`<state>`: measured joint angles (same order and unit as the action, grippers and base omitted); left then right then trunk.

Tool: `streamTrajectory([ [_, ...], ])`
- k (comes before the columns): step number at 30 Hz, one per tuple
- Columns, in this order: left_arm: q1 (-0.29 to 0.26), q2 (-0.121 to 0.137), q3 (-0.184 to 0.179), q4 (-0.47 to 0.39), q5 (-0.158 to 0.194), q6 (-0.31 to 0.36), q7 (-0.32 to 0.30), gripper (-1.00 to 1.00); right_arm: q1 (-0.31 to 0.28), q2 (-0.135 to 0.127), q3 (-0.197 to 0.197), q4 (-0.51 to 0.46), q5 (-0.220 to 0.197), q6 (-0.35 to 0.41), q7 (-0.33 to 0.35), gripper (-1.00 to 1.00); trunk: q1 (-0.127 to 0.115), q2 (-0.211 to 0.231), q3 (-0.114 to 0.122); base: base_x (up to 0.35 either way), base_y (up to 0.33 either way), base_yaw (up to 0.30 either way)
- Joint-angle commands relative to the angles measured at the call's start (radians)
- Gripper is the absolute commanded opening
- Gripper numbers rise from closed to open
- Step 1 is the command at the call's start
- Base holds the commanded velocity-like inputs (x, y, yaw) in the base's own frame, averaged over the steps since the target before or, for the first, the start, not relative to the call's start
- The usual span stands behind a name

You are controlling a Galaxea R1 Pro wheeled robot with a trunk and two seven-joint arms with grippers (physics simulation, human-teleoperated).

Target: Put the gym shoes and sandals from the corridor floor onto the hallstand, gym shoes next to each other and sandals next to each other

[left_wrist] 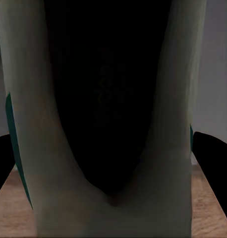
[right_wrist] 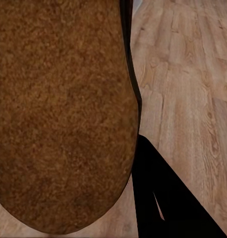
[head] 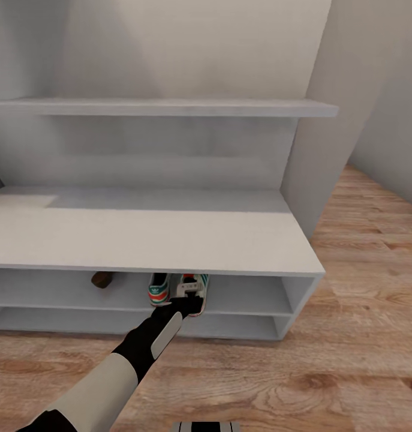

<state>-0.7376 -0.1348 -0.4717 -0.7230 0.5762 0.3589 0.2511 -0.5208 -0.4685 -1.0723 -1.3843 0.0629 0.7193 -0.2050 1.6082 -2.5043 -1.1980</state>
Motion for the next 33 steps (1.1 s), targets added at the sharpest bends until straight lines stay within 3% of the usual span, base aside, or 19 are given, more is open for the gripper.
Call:
streamTrajectory([
  [1,0.0,0.001,-0.004,0.006,0.007,0.002,0.011,-1.0,-0.001,0.0,0.0,-0.001,0.003,0.006,-0.002,-1.0,0.0,0.0,-0.001,0.069,0.0,0.0],
  [17,0.0,0.001,-0.004,0.006,0.007,0.002,0.011,-1.0,0.0,0.001,0.0,-0.001,0.003,0.006,-0.001,-1.0,0.0,0.0,-0.004,0.008,0.0,0.059],
  [33,0.0,0.001,-0.004,0.007,0.007,0.002,0.011,-1.0,-0.001,0.0,0.0,-0.001,0.003,0.006,-0.001,-1.0,0.0,0.0,-0.004,0.099,0.0,0.001],
])
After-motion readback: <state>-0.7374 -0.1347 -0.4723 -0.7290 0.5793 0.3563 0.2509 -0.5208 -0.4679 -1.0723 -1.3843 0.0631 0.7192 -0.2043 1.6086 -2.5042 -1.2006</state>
